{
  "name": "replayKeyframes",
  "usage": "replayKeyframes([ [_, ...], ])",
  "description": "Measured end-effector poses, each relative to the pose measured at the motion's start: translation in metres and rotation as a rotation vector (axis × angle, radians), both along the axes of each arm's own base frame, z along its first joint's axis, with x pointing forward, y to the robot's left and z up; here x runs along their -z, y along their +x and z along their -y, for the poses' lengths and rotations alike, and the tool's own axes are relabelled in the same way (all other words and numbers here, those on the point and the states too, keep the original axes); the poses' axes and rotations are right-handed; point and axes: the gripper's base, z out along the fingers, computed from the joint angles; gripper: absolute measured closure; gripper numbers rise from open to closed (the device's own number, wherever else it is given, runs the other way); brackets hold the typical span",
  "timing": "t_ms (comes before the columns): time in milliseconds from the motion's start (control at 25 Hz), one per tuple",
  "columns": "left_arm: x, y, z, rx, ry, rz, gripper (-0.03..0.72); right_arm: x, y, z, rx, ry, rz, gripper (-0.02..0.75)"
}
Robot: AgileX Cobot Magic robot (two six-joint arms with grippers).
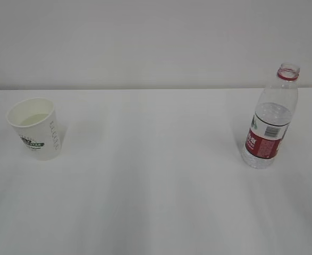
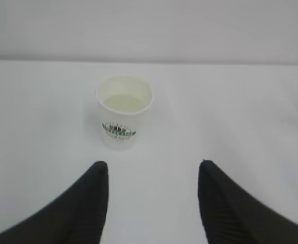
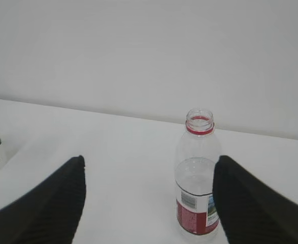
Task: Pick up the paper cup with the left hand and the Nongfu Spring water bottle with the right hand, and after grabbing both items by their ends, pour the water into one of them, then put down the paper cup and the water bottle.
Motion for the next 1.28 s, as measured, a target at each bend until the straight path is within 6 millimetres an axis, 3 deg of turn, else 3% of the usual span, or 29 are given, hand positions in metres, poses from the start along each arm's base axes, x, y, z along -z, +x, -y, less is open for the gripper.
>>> replayKeyframes([
  [360, -0.015, -0.017, -0.005, -0.002, 0.046, -0.139, 0.283, -0.017, -0.047, 0.011, -0.042, -0.115, 0.009, 0.15],
  [560, -0.015, -0.028, -0.012, -0.023, 0.1, -0.17, 0.284, -0.029, -0.067, 0.025, 0.035, -0.183, -0.05, 0.15],
  [1280, -0.001, -0.085, -0.031, -0.045, 0.111, -0.188, 0.29, -0.019, -0.101, 0.044, 0.216, -0.121, -0.452, 0.15],
])
